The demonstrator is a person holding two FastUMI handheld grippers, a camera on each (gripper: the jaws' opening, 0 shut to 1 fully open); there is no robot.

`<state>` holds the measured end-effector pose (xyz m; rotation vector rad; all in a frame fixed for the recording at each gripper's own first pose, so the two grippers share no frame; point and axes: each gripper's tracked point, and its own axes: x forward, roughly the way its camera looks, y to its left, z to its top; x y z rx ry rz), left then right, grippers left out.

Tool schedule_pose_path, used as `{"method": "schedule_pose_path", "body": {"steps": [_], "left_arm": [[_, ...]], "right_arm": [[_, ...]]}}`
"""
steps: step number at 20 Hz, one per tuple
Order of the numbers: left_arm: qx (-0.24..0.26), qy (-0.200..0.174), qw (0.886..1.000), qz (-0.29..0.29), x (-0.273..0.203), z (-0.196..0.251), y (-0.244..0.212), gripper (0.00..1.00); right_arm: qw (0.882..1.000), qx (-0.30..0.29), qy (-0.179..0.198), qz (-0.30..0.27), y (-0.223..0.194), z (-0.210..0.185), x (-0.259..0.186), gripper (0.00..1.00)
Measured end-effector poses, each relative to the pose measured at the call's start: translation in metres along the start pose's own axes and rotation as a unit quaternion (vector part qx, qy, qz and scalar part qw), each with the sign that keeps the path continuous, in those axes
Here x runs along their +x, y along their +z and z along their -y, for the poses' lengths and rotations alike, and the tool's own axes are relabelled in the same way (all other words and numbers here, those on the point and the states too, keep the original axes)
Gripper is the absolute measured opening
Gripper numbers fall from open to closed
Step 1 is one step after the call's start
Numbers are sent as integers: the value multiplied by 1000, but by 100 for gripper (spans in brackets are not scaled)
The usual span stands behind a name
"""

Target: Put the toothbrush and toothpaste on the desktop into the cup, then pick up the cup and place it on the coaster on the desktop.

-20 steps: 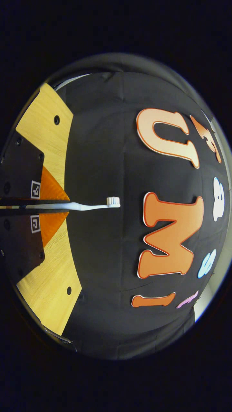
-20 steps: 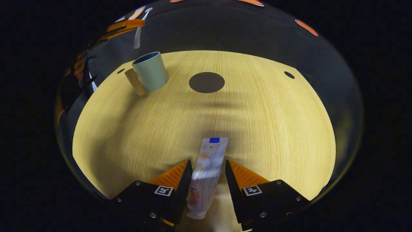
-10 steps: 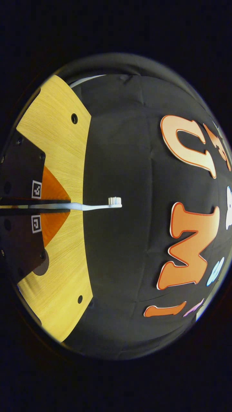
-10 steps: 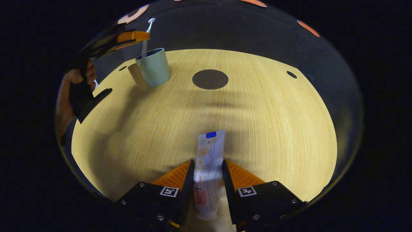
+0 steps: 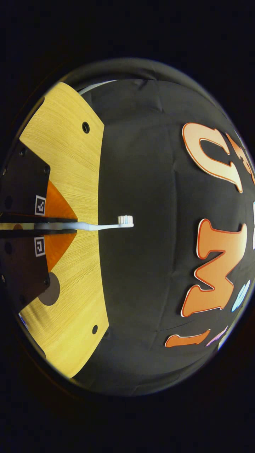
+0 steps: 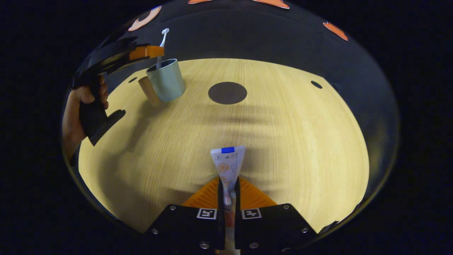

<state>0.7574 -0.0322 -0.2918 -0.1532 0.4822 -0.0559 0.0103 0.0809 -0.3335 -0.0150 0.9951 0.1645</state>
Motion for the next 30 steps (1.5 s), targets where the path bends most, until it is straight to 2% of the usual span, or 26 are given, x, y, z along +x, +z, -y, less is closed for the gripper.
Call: {"method": "schedule_pose_path", "body": {"steps": [3, 5, 8, 9, 11, 12, 14, 16, 22, 30], "left_arm": [[-3, -6, 1000, -9, -4, 2, -4, 8], [-4, -7, 1000, -16, -6, 0, -6, 14], [-7, -3, 1000, -23, -12, -6, -8, 36], [-9, -1, 1000, -22, -15, -8, -7, 38], [-12, 1, 1000, -21, -23, -12, -3, 49], [-13, 2, 1000, -20, -26, -14, -1, 61], [-14, 6, 1000, -14, -35, -18, 4, 74], [-14, 8, 1000, -5, -44, -22, 12, 81], [-14, 11, 1000, 19, -77, -37, 35, 93], [-16, 17, 999, 26, -120, -57, 46, 94]], "right_arm": [[1000, 10, 10, -2, 0, -2, 0, 7], [1000, 20, 15, -5, 2, -3, 1, 6], [999, 25, 19, -6, 2, -2, 1, 6], [1000, 25, 16, -4, 2, -1, 0, 6], [1000, 23, 8, -1, 3, 0, 2, 6], [1000, 22, 8, 0, 4, -1, 2, 6], [999, 27, 19, -3, 3, -4, 0, 6], [999, 31, 24, 0, 5, -3, -1, 6], [998, 41, 32, 32, 29, -9, -13, 6], [989, 53, 63, 119, 99, -26, -35, 5]]}}
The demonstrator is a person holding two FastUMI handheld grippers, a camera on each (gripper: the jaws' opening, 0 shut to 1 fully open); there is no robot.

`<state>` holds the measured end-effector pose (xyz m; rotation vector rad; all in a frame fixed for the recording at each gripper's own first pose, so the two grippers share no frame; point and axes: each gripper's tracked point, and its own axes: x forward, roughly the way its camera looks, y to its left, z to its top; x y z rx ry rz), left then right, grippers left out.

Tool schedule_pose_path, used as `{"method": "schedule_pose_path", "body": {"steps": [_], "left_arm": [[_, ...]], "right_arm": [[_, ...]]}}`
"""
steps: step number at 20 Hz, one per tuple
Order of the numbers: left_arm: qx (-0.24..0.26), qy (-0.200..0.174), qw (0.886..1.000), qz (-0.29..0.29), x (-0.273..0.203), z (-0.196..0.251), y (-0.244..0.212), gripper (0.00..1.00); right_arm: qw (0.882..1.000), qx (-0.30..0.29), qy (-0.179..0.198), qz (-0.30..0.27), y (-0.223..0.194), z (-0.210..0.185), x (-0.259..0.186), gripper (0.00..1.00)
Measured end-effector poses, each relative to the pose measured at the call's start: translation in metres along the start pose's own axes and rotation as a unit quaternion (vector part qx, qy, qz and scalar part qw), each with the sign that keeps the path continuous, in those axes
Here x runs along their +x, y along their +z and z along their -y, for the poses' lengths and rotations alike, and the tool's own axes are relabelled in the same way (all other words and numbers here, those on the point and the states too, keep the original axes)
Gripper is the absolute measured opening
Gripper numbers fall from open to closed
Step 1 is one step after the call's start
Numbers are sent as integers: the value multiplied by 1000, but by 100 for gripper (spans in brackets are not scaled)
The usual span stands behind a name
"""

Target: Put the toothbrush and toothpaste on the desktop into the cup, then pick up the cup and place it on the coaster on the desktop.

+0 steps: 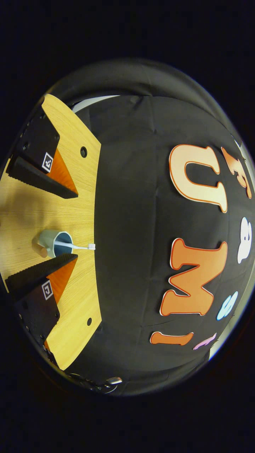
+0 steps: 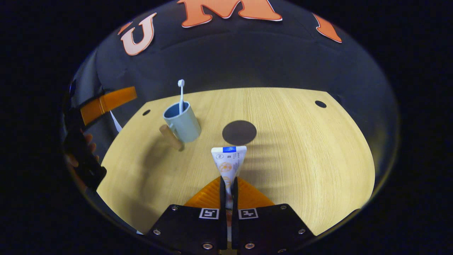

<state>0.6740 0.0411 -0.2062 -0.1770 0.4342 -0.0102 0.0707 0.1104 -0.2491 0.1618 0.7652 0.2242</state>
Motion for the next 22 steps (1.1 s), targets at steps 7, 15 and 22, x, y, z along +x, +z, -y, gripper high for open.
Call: {"method": "schedule_pose_path", "body": {"steps": [7, 15, 22], "left_arm": [[2, 4, 1000, -9, -29, -16, -7, 94], [25, -5, 999, -25, -52, -28, -21, 94], [31, -2, 999, -36, -62, -50, -33, 94]], "right_arm": [[996, -37, 37, 69, 56, -28, -2, 6], [978, -62, 75, 185, 142, -70, -1, 5], [961, -27, 113, 251, 195, -101, 13, 5]]}}
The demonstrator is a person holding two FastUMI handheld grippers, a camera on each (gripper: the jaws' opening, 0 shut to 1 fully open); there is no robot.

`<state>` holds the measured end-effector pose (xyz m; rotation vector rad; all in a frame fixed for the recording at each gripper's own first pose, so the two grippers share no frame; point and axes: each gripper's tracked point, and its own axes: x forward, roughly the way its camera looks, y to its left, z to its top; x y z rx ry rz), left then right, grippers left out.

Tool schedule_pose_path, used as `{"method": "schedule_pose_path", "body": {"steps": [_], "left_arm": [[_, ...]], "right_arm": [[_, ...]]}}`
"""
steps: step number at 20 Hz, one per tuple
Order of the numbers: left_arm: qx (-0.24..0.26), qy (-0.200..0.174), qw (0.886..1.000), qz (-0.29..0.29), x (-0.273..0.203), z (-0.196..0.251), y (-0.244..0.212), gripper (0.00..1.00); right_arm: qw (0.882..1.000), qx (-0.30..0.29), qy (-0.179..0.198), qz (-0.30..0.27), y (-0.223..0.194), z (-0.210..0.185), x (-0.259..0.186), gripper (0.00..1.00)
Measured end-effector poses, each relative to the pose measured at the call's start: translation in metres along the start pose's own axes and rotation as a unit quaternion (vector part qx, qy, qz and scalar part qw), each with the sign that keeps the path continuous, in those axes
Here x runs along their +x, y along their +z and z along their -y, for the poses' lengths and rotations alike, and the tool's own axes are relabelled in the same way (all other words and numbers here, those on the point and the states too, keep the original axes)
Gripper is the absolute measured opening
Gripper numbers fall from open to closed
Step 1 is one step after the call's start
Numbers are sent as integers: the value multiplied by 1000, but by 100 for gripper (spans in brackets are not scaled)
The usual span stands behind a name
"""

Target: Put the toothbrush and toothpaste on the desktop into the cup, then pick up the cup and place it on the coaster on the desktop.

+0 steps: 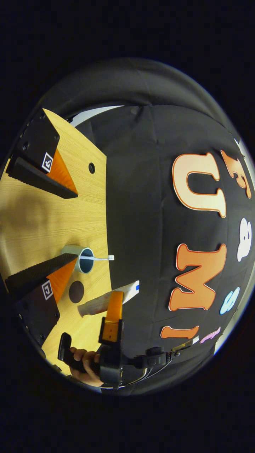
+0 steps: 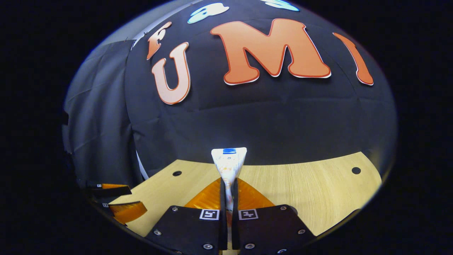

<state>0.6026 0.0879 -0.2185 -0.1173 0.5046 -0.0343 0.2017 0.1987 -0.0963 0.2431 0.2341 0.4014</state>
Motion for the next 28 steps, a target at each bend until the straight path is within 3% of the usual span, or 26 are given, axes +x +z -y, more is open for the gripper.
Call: {"method": "schedule_pose_path", "body": {"steps": [11, 21, 28], "left_arm": [[-3, -3, 1000, -12, 8, -25, -18, 94], [-14, 5, 1000, -28, 18, -32, -40, 94], [-13, 10, 999, -31, 25, -32, -41, 94]], "right_arm": [[997, 49, 25, 52, 15, -4, 40, 5], [994, 35, 61, 82, 21, -19, 74, 5], [994, 15, 78, 70, 0, -30, 94, 5]]}}
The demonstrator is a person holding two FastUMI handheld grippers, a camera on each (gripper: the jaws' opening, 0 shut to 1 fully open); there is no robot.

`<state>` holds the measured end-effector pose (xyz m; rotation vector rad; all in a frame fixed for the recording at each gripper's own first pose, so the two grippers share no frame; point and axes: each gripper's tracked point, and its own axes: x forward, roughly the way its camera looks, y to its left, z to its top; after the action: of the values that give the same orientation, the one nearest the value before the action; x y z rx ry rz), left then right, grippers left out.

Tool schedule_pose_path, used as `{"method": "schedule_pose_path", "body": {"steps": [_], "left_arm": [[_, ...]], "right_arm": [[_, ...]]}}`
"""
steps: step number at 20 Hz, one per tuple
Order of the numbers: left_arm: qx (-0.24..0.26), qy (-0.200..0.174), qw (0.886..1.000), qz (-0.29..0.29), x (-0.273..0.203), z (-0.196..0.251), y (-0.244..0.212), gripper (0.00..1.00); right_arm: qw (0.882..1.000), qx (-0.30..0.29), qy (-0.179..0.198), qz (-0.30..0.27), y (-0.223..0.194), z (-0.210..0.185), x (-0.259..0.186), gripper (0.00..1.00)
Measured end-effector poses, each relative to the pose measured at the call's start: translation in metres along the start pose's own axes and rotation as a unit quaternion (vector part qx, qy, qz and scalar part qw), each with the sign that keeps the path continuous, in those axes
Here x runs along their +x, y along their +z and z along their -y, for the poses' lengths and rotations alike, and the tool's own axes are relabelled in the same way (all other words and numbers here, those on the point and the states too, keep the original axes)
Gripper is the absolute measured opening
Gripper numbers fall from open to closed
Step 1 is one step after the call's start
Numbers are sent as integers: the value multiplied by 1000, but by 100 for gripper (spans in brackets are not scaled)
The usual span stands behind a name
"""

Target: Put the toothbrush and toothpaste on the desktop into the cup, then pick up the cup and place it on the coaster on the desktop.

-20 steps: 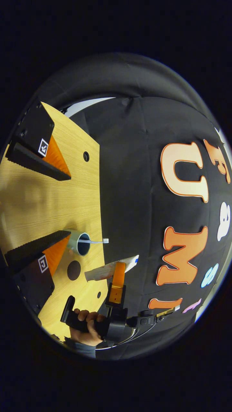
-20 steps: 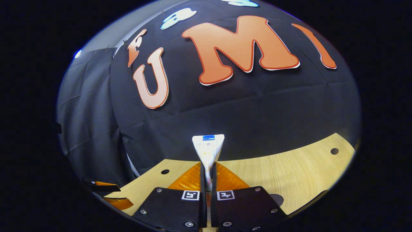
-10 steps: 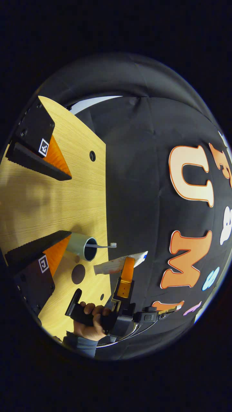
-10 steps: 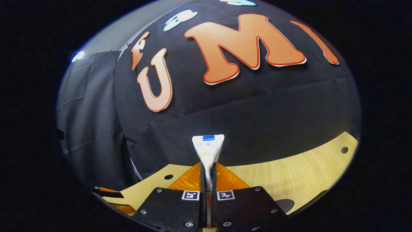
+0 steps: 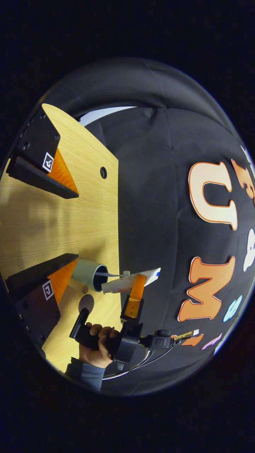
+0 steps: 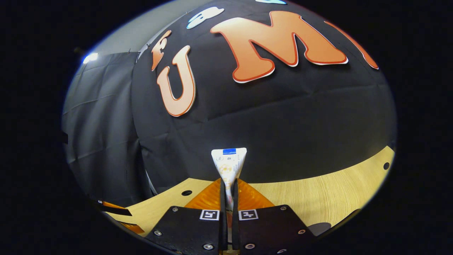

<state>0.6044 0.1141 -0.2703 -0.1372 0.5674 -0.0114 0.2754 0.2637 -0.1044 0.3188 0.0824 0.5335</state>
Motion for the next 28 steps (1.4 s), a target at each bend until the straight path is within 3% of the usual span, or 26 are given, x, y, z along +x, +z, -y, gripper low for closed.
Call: {"method": "schedule_pose_path", "body": {"steps": [9, 17, 28], "left_arm": [[-2, 3, 1000, -11, 12, -1, -6, 96], [0, 6, 1000, -19, 12, 0, -13, 95], [6, 3, 1000, -15, 8, 6, -11, 94]], "right_arm": [[999, -38, 14, -32, -39, -10, 8, 5], [997, -68, -3, -47, -53, -5, 6, 8], [992, -60, -34, -103, -53, 2, -21, 17]]}}
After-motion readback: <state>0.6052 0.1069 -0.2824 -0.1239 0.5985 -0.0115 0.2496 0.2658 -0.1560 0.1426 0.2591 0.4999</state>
